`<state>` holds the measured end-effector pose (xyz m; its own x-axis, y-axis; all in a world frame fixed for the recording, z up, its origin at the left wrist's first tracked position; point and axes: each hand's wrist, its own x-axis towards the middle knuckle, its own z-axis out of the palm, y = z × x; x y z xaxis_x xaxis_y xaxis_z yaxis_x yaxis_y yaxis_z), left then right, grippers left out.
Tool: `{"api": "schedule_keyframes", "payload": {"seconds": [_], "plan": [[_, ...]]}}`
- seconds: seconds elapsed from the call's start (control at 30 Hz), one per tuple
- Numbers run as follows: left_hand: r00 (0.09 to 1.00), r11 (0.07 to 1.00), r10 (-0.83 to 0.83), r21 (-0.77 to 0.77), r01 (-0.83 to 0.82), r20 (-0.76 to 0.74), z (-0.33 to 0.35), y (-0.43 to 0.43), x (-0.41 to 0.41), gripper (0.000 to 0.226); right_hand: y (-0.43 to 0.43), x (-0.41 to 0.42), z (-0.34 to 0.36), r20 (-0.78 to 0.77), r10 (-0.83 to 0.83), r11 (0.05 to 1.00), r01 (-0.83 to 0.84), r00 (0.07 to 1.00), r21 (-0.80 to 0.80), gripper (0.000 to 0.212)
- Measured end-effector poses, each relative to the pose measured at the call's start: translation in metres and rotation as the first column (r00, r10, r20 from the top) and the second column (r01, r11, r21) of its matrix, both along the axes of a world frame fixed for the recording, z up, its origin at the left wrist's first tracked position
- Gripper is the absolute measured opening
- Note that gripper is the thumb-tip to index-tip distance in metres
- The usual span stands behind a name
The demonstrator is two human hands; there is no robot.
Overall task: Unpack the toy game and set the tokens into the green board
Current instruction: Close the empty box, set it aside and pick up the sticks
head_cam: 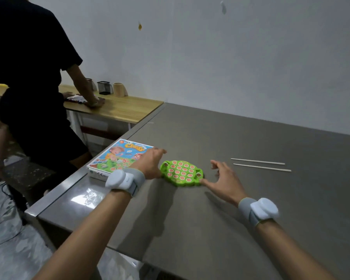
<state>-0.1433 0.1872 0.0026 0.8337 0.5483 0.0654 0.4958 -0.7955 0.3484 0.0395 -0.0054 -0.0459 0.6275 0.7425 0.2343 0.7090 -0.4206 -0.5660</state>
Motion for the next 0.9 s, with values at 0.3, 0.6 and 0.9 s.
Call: {"api": "schedule_keyframes", "payload": {"seconds": [0.3, 0.6, 0.9], "plan": [[0.976, 0.992, 0.1, 0.099, -0.082, -0.195, -0.015, -0.001, 0.033, 0.058, 0.011, 0.016, -0.025, 0.075, 0.057, 0.988, -0.045, 0.996, -0.147, 0.105], [0.947, 0.993, 0.089, 0.104, -0.059, -0.308, -0.012, 0.014, 0.045, 0.078, 0.025, 0.022, -0.02, 0.076, 0.081, 0.977, -0.064, 0.994, -0.202, 0.083], [0.966, 0.999, 0.028, 0.023, -0.023, -0.258, -0.01, 0.011, 0.038, 0.068, 0.02, 0.024, -0.017, 0.04, 0.103, 0.982, -0.095, 0.994, -0.164, 0.08]]}}
